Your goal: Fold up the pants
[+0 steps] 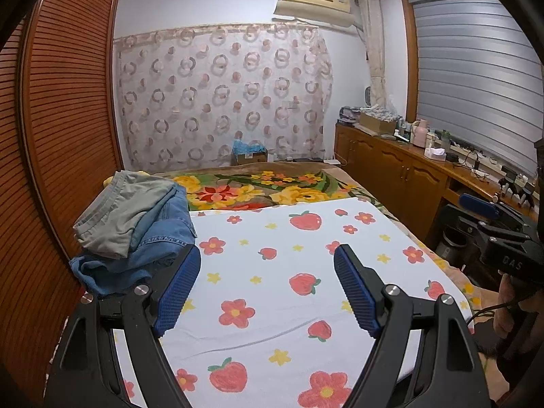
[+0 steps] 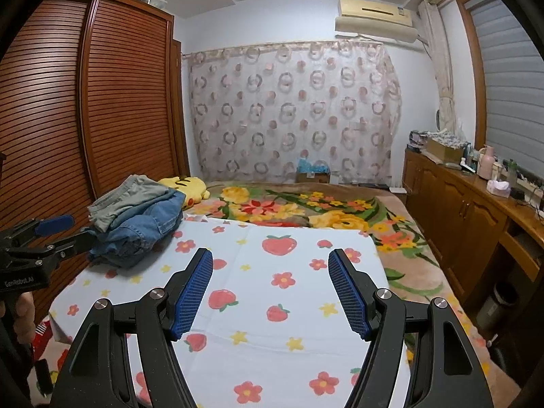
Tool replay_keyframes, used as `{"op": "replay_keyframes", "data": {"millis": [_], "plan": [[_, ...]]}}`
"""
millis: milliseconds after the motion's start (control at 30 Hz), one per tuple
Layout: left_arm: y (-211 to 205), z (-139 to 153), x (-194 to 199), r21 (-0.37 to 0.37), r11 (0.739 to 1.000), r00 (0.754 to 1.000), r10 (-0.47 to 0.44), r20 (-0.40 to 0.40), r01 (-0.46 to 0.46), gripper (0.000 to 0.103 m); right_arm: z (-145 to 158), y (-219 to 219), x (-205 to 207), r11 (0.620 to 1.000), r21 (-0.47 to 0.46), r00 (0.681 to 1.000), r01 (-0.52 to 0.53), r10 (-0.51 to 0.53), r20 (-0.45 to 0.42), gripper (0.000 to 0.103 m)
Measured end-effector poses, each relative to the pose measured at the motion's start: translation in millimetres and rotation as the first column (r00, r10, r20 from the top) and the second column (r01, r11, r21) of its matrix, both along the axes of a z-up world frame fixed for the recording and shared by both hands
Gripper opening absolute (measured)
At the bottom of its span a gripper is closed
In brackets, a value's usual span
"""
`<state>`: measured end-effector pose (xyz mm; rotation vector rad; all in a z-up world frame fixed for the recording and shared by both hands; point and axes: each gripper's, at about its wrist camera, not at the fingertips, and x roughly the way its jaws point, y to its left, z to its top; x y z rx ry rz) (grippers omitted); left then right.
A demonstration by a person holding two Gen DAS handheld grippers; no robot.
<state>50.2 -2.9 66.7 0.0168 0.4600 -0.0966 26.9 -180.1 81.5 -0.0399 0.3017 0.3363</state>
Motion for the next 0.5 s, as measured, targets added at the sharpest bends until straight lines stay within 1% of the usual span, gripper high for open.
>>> {"op": "replay_keyframes", "data": {"millis": [267,500], "plan": [[-4,3,-4,-0.004,1.0,1.0,-0.001,0.005,0.001,0.081,-3,-4,-2,1.0,0.003,1.0,-0.003,0.003,0.001,0.073],[-3,3,-4,-0.003,1.0,1.0,-0.002,0.005,0.002,0.081,-9,-23,0,1.0,0.006,1.0,-0.006,0.006,0.005,0.073]]}}
